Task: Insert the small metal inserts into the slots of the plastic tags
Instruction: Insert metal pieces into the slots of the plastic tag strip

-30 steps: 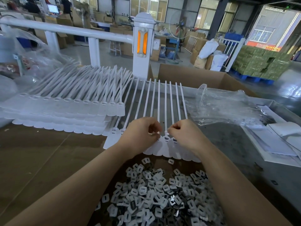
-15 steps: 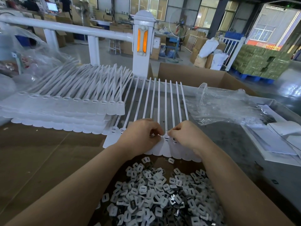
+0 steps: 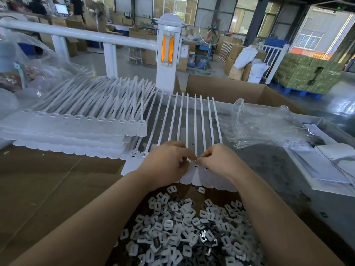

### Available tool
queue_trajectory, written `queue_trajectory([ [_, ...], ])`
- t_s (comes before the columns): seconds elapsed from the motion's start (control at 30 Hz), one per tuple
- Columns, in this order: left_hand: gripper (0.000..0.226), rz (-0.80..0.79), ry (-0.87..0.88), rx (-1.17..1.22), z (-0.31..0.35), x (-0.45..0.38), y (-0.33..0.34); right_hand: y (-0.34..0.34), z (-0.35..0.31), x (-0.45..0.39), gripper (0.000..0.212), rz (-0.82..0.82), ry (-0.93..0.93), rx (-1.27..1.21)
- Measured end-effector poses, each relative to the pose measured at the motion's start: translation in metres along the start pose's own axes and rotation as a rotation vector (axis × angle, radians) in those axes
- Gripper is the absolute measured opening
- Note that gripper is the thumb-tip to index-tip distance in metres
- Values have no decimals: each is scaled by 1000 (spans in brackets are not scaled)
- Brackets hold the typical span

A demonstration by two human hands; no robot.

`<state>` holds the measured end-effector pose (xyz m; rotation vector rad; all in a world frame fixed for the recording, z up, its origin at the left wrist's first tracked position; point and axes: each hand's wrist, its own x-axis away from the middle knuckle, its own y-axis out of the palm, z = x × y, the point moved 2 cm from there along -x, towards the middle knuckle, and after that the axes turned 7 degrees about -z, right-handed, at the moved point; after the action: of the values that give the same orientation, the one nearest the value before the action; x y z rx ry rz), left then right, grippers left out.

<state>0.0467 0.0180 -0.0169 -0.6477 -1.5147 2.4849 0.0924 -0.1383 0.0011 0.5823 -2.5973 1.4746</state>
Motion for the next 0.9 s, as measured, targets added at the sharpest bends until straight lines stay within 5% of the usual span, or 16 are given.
queue_trajectory([
  [0.33,35,-122,153,-350,10,-4,0,-12,5,5,8,-143,-23,-231],
  [0.6,30,-79,148,-290,7,-1,-3,-30,-3,27,8,-488,-193,155],
  [0.9,20,-54,147,-268,4,1,4,-3,-39,39,30,-341,-219,736],
])
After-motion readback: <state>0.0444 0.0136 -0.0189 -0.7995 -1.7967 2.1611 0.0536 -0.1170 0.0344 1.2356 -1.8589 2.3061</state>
